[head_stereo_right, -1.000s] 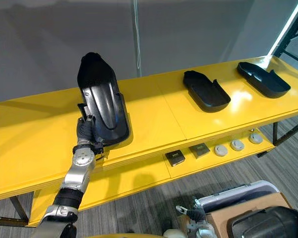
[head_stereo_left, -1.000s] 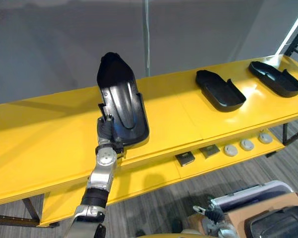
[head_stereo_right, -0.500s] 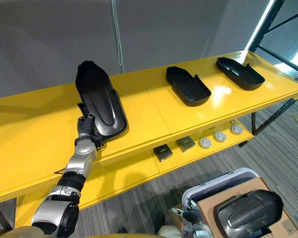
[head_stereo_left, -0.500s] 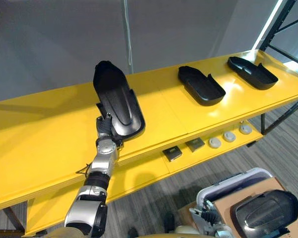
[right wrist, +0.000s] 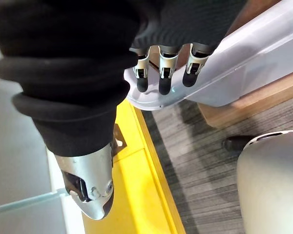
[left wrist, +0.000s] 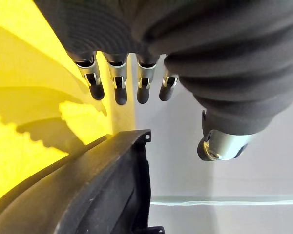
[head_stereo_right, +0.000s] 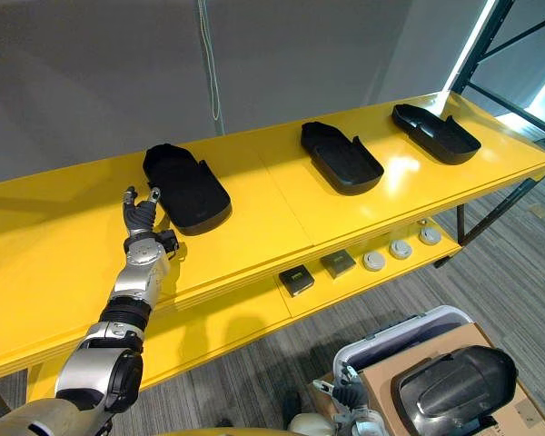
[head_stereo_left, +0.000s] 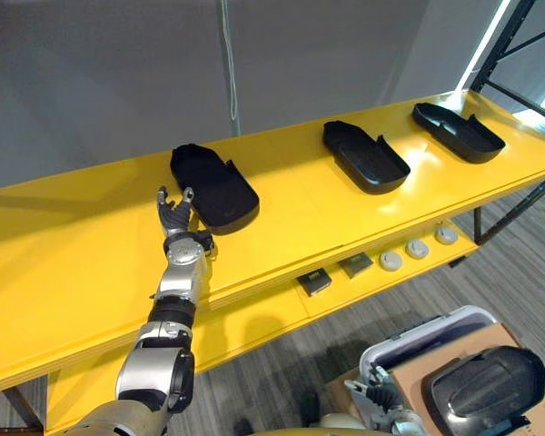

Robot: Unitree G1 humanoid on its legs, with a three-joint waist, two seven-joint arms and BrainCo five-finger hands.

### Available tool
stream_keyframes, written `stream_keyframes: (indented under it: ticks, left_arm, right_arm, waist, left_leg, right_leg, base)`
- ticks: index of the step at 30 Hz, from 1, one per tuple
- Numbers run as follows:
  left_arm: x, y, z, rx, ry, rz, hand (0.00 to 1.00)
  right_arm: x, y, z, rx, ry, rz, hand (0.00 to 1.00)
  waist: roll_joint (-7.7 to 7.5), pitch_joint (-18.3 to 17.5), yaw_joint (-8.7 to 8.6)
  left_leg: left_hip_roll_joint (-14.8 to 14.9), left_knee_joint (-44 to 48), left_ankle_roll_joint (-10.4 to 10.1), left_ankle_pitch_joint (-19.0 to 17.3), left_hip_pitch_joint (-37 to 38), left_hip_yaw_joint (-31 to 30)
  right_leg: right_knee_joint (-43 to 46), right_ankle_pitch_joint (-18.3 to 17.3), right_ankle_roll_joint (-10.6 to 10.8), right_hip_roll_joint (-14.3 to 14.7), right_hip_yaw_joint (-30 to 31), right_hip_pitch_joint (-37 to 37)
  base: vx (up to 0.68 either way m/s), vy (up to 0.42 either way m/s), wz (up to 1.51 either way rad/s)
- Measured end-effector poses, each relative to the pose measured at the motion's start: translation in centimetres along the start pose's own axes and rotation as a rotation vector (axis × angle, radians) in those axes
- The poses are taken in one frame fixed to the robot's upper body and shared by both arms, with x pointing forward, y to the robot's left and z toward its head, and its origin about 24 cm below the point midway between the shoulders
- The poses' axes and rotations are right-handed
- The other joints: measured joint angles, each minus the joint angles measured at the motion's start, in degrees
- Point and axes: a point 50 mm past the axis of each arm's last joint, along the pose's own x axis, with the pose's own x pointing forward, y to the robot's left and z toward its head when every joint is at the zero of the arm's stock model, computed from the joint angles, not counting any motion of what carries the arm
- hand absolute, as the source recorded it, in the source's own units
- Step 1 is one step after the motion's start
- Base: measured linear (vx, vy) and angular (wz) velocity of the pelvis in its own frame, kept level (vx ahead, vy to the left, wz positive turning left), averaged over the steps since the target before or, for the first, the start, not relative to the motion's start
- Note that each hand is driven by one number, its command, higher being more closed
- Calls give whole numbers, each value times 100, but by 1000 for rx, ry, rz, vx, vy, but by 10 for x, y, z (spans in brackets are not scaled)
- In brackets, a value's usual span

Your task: Walk over and take plastic housings, then place them on the shelf

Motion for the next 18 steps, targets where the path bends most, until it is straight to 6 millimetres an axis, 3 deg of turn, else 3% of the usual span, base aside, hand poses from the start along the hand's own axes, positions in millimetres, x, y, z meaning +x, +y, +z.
stream_keyframes:
  ticks: [6,8,9,12,15,16,18]
  left_arm:
    - [1,1,4,11,-18,5,0]
    - [-2,-2,18,26,-89,3,0]
    - [-8,-7,44,50,-233,-10,0]
    - [-32,-7,74,101,-463,-21,0]
    - [-59,-10,70,156,-555,-50,0]
    - [-65,-11,63,179,-552,-67,100]
    - [-75,-16,46,241,-532,-121,100]
  right_arm:
    - [0,0,0,6,1,-1,0]
    - [0,0,0,8,-4,-1,0]
    - [0,0,2,9,-17,-2,0]
    - [0,-1,2,14,-24,-7,0]
    - [0,1,3,18,-33,-4,0]
    - [0,2,3,21,-33,-4,0]
    - [0,3,3,24,-32,-3,0]
  waist:
    - [1,8,11]
    - [-5,39,21]
    - [-15,97,34]
    - [6,104,35]
    - [31,108,57]
    - [31,108,67]
    - [31,109,130]
  left_leg:
    - [3,-31,-26,-17,-3,14]
    - [2,-31,-25,-18,-10,9]
    - [2,-31,-25,-17,-30,-7]
    - [1,-31,-6,-5,-31,-37]
    - [-4,-6,10,5,-25,-61]
    - [-4,-1,11,5,-24,-73]
    - [-7,2,11,5,-16,-82]
  right_leg:
    - [-1,-22,29,1,38,-7]
    - [2,-22,29,0,37,-11]
    - [5,-22,28,-2,19,-19]
    - [20,-4,3,-7,-19,-7]
    - [22,-8,8,-9,-33,3]
    - [22,-8,9,-8,-42,9]
    - [22,-8,10,-9,-49,20]
  base:
    - [-39,7,-1]
    - [-6,7,2]
    - [-3,9,6]
    - [-1,3,6]
    - [0,0,0]
    - [0,0,3]
    - [0,0,2]
